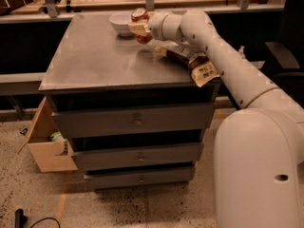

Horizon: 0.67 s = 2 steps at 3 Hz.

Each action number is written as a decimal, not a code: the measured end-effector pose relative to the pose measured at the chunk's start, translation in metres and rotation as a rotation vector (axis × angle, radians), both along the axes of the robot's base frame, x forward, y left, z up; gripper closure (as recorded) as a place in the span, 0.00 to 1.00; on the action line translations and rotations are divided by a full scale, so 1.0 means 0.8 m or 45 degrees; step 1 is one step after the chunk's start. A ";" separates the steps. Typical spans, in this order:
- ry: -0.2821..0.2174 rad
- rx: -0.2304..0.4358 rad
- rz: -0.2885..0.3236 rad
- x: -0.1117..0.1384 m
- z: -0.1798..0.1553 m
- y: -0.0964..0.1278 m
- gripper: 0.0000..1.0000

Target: Place coke can into middle drawer

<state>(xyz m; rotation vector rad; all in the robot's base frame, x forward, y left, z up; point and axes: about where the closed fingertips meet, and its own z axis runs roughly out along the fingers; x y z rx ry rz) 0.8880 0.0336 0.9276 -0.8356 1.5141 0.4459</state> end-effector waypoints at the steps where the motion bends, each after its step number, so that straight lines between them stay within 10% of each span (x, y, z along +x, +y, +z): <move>1: 0.035 0.122 -0.077 0.045 -0.024 -0.007 0.75; 2: 0.052 0.171 -0.107 0.066 -0.037 -0.007 0.51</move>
Offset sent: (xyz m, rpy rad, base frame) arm 0.0752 -0.0151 -0.0368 0.1777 0.0503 -0.1193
